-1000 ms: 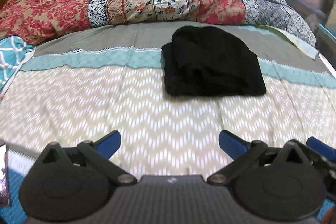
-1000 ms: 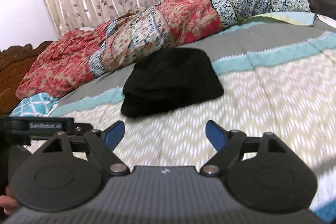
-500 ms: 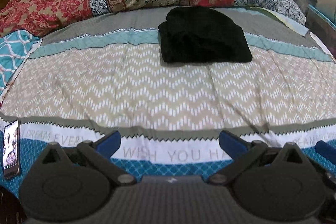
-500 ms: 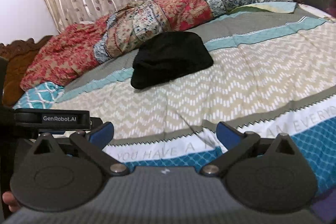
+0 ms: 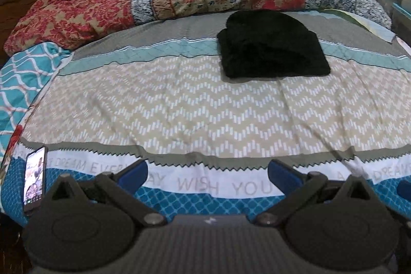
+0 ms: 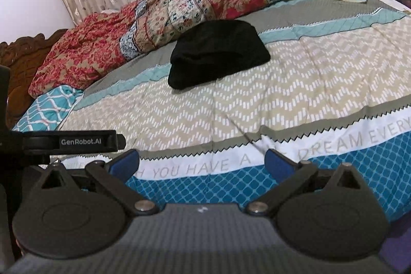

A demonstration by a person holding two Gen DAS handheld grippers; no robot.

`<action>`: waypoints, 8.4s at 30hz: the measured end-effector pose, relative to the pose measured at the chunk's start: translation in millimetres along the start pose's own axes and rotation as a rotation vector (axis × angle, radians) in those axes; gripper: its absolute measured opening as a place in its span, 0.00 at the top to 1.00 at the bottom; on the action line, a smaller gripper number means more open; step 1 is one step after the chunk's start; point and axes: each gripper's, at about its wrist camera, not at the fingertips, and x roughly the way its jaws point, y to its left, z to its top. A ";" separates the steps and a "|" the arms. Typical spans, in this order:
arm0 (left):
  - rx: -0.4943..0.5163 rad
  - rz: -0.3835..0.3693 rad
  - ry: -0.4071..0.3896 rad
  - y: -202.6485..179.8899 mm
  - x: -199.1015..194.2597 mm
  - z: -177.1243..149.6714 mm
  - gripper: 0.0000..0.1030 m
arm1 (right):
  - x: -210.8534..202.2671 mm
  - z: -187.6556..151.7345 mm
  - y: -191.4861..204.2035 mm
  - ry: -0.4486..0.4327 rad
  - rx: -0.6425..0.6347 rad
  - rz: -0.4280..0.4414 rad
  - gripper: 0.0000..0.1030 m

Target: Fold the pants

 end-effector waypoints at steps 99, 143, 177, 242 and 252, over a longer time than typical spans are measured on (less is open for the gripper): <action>0.144 0.139 0.118 -6.9 21.3 -14.8 0.00 | 9.3 -9.0 -11.9 0.110 0.100 -0.002 0.00; 0.191 0.145 0.137 -16.6 31.0 -14.4 0.00 | 15.3 -10.1 -22.1 0.123 0.145 0.002 0.00; 0.146 0.069 0.159 -12.8 22.1 -11.1 0.00 | 6.0 -4.2 -17.8 0.101 0.117 0.016 0.00; 0.147 0.054 0.167 -15.1 22.6 -13.0 0.00 | 7.5 -5.9 -18.9 0.110 0.129 0.011 0.00; 0.147 0.054 0.168 -15.2 22.6 -12.9 0.00 | 7.6 -5.5 -19.3 0.111 0.128 0.012 0.00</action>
